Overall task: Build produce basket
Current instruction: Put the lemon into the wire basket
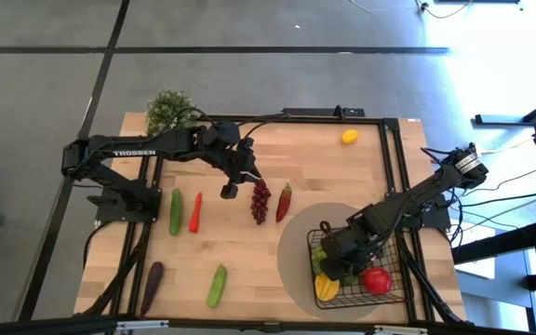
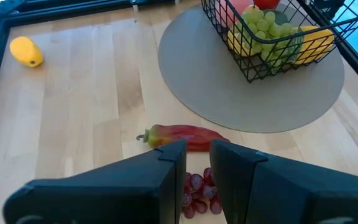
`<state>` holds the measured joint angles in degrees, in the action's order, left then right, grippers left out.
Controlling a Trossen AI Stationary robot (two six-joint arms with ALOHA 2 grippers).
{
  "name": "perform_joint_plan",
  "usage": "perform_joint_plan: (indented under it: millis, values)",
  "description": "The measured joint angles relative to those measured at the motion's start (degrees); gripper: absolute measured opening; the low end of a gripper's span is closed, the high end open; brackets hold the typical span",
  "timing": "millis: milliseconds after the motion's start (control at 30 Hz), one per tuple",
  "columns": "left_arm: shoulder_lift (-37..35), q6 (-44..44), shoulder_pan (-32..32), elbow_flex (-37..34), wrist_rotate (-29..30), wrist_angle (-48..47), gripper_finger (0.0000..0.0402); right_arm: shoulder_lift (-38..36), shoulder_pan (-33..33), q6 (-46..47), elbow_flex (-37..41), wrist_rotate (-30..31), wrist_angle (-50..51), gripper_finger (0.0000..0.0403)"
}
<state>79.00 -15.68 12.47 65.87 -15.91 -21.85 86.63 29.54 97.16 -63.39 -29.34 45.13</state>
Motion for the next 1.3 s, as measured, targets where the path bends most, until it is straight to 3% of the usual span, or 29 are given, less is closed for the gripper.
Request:
perform_joint_plan:
  millis: [200, 633, 833, 1300]
  values:
    - [0.0, 0.0, 0.0, 0.0, 0.0, 0.0, 0.0060, 0.0, 0.0, -0.2, -7.2, 7.6, 7.5, 0.0194]
    - [0.0, 0.1, 2.4, 0.0, 0.1, 0.0, 0.0060, 0.0, -1.5, -2.9, -24.3, 31.9, 41.8, 0.0194]
    - [0.0, 0.1, 3.7, 0.0, 0.1, 0.0, 0.0060, 0.0, -5.5, -5.4, -25.5, 34.3, 45.0, 0.0194]
    - [0.0, 2.1, 4.1, 0.0, 0.0, -0.2, 0.0060, -0.1, -26.5, -36.6, -25.5, 36.0, 44.9, 0.0194]
